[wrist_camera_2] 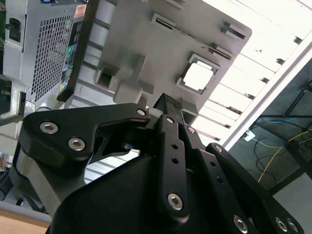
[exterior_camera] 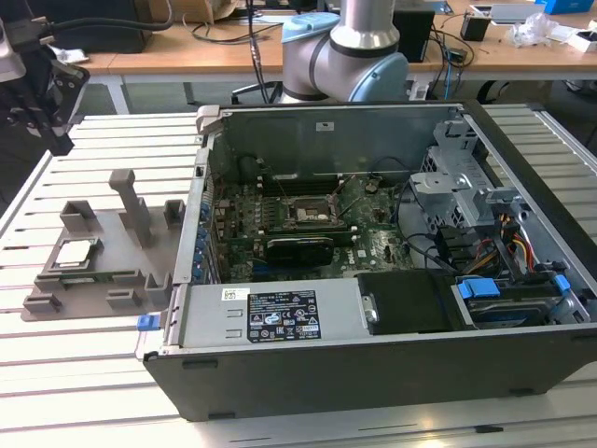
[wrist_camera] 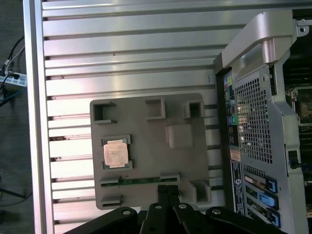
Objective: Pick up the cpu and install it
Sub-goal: 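Reach for the cpu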
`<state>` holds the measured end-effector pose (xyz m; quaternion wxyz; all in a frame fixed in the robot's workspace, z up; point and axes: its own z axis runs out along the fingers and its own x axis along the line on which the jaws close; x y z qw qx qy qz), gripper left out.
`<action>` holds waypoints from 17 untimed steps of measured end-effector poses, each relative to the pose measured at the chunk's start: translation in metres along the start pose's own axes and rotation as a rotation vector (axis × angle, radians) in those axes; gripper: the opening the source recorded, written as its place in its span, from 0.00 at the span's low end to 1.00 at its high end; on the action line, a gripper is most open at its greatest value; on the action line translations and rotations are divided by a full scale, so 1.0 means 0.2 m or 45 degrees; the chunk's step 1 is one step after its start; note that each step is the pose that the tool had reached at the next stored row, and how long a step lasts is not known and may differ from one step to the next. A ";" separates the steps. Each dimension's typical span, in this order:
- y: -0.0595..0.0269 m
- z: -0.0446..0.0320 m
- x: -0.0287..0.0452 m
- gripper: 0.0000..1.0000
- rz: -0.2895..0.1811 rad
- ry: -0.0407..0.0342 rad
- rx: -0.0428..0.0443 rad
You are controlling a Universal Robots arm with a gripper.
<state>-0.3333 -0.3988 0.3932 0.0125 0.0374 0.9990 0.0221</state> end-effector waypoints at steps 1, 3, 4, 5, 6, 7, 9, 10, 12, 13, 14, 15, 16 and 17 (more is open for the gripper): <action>0.000 0.000 0.006 0.11 0.000 0.0000 0.000; -0.002 -0.001 0.023 0.11 0.000 0.0001 0.000; -0.003 -0.001 0.035 0.11 0.000 -0.0001 0.000; -0.003 -0.001 0.045 0.11 0.000 0.0000 0.000; -0.004 -0.001 0.054 0.11 0.000 0.0000 0.000; -0.005 -0.001 0.059 0.11 0.000 -0.0001 0.000; -0.005 -0.002 0.072 0.11 0.000 0.0000 0.000; -0.006 -0.002 0.077 0.11 0.000 0.0000 0.000; -0.007 -0.002 0.097 0.11 0.000 0.0000 0.000; -0.008 -0.002 0.106 0.11 0.000 0.0000 0.000; -0.009 -0.003 0.115 0.11 0.000 0.0000 0.000; -0.009 -0.003 0.120 0.11 0.000 0.0000 0.000; -0.009 -0.003 0.125 0.11 0.000 0.0000 0.000; -0.010 -0.003 0.133 0.11 0.000 0.0000 0.000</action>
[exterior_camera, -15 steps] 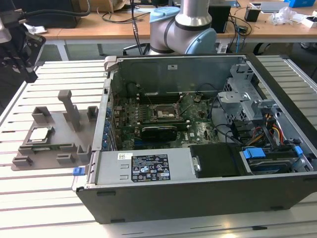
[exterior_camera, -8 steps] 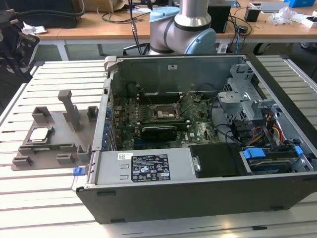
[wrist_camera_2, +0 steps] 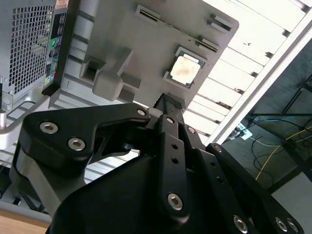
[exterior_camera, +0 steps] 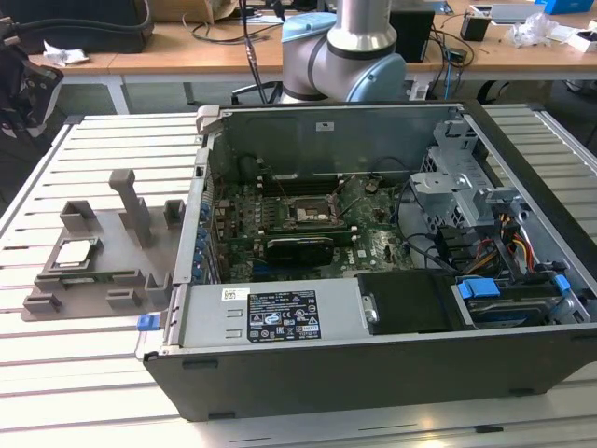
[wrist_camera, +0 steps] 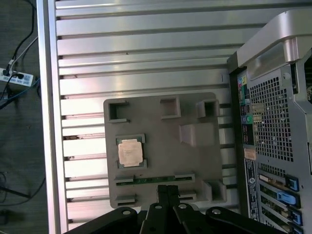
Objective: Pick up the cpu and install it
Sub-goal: 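Reach for the cpu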
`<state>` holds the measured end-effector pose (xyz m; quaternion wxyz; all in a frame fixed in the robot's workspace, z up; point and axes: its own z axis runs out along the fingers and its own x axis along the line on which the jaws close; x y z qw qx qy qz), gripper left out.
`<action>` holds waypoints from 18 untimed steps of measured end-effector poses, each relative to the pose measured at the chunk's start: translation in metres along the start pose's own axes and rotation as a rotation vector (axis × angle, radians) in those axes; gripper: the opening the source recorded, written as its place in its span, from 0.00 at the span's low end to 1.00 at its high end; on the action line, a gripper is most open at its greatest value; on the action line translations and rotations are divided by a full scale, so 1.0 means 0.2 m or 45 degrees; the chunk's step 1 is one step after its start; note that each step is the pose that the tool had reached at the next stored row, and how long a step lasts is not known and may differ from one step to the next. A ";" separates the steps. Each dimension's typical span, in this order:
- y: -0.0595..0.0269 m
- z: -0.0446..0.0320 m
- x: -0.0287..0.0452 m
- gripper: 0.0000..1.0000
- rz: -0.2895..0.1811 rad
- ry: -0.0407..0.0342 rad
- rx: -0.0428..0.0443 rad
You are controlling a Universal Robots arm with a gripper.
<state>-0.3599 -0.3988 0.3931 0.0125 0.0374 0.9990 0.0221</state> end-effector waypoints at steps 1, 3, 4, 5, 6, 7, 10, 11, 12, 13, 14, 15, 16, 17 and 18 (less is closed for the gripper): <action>-0.001 0.000 0.010 0.11 0.000 0.0001 0.000; -0.002 -0.001 0.028 0.11 0.000 0.0000 0.000; -0.003 -0.001 0.035 0.11 0.000 0.0000 0.000; -0.003 -0.001 0.040 0.11 0.000 0.0000 0.000; -0.004 -0.001 0.047 0.11 0.000 0.0000 0.000; -0.004 -0.001 0.052 0.11 0.000 0.0000 0.000; -0.005 -0.002 0.071 0.11 0.000 0.0001 0.000; -0.006 -0.002 0.079 0.11 0.000 0.0000 0.000; -0.006 -0.002 0.084 0.11 0.000 0.0000 0.000; -0.007 -0.002 0.092 0.11 0.000 -0.0001 0.000; -0.007 -0.002 0.097 0.11 0.000 0.0000 0.000; -0.008 -0.003 0.106 0.11 0.000 0.0000 0.000; -0.008 -0.003 0.111 0.11 0.000 0.0000 0.000; -0.009 -0.003 0.118 0.11 0.000 -0.0001 0.000; -0.009 -0.003 0.127 0.11 0.000 -0.0001 0.000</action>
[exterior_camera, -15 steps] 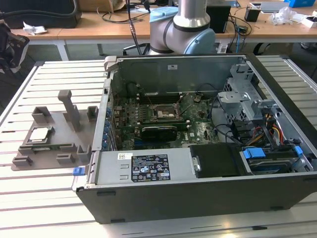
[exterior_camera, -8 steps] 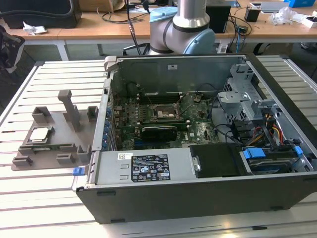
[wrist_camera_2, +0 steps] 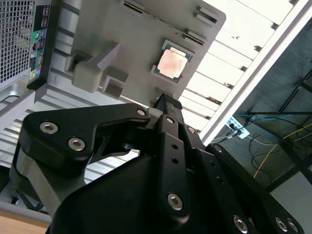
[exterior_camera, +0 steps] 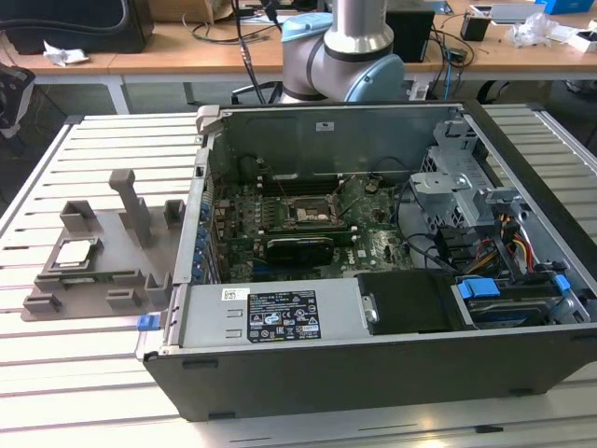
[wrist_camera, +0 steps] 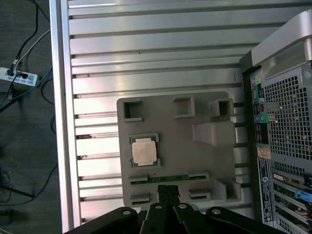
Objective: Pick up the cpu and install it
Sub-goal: 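Reach for the cpu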
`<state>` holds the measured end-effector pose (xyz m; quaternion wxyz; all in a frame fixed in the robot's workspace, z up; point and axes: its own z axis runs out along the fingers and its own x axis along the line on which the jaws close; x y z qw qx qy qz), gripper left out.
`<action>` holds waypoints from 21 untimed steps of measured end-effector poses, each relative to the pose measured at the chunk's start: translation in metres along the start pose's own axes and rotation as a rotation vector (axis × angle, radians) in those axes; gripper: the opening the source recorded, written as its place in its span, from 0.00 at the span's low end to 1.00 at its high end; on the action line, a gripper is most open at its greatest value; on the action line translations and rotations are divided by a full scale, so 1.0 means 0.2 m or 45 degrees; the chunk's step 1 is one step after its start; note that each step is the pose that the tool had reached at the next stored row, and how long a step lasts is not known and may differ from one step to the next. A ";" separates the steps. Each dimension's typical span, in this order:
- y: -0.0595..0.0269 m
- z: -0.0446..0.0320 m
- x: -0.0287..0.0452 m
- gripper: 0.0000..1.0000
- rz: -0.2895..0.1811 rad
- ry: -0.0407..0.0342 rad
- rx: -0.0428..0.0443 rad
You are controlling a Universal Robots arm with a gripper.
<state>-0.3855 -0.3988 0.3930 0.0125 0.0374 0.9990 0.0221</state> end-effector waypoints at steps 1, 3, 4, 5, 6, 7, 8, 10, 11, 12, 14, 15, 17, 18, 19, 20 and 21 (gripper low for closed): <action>-0.001 0.000 0.007 0.11 0.000 0.0001 0.000; -0.002 -0.001 0.022 0.11 0.000 0.0001 0.000; -0.002 -0.001 0.029 0.11 0.000 0.0001 0.000; -0.003 -0.001 0.034 0.11 0.000 0.0002 0.000; -0.003 -0.001 0.045 0.11 0.000 0.0002 0.000; -0.004 -0.002 0.059 0.11 0.000 0.0001 0.000; -0.005 -0.002 0.067 0.11 0.000 0.0002 0.000; -0.006 -0.002 0.081 0.11 0.000 0.0001 0.000; -0.007 -0.003 0.092 0.11 0.000 0.0001 0.000; -0.008 -0.003 0.101 0.11 0.000 0.0001 0.000; -0.009 -0.003 0.112 0.11 0.000 0.0001 0.000; -0.009 -0.003 0.116 0.11 0.000 0.0001 0.000; -0.009 -0.003 0.118 0.11 0.000 0.0001 0.000; -0.009 -0.003 0.119 0.11 0.000 0.0001 0.000; -0.009 -0.003 0.119 0.11 0.000 0.0001 0.000; -0.009 -0.003 0.119 0.11 0.000 0.0001 0.000; -0.009 -0.003 0.120 0.11 0.000 0.0001 0.000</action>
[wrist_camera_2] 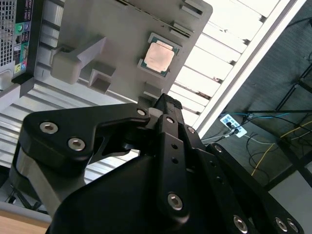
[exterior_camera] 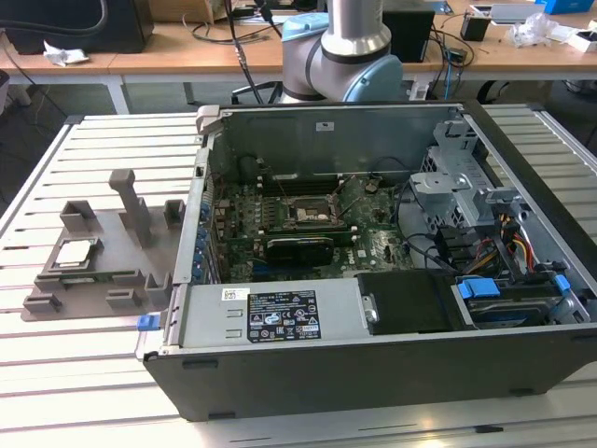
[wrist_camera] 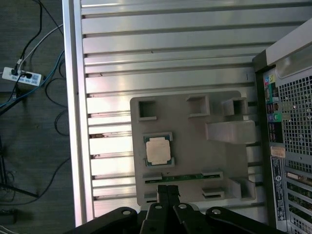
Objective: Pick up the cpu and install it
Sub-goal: 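Reach for the cpu, then pick up the cpu and move it towards the insertion slot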
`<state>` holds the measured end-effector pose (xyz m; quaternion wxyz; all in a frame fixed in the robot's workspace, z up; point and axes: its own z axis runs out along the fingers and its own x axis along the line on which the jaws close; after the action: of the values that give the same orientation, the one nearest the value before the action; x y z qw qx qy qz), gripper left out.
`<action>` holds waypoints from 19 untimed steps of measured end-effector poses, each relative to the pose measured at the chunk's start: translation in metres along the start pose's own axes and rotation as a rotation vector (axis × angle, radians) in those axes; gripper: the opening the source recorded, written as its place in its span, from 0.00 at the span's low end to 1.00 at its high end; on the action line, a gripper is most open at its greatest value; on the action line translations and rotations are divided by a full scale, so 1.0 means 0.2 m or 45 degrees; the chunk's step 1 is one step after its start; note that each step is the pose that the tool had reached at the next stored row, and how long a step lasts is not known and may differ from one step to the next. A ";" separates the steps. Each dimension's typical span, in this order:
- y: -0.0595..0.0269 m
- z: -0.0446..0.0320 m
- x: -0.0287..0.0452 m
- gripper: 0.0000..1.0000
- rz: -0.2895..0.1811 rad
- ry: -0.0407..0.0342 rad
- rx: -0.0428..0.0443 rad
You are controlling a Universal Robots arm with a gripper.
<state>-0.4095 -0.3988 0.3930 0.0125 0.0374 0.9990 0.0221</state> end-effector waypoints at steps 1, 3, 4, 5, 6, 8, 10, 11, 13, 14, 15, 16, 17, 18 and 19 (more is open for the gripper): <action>0.000 0.000 0.000 0.11 0.000 0.0000 0.000; 0.000 0.000 0.000 0.11 0.000 -0.0001 0.000; 0.000 0.000 0.001 0.11 0.000 -0.0001 0.000; 0.000 0.000 0.001 0.11 0.000 -0.0001 0.000; 0.000 0.000 0.001 0.11 0.000 0.0000 0.000; 0.000 0.000 0.001 0.11 0.000 -0.0001 0.000; 0.000 0.000 0.002 0.11 0.000 -0.0001 0.000; 0.000 0.000 0.002 0.11 0.000 0.0000 0.000; 0.000 0.000 0.002 0.17 0.000 -0.0001 0.000; 0.000 0.000 0.003 0.24 0.000 -0.0001 0.000; 0.000 0.000 0.003 0.29 0.000 0.0000 0.000; 0.000 0.000 0.003 0.36 0.000 0.0000 0.000; 0.000 0.000 0.003 0.47 0.000 0.0000 0.000; 0.000 0.000 0.004 0.54 0.000 0.0000 0.000; 0.000 0.000 0.004 0.54 0.000 0.0000 0.000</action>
<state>-0.4102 -0.3988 0.3930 0.0125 0.0374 0.9990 0.0221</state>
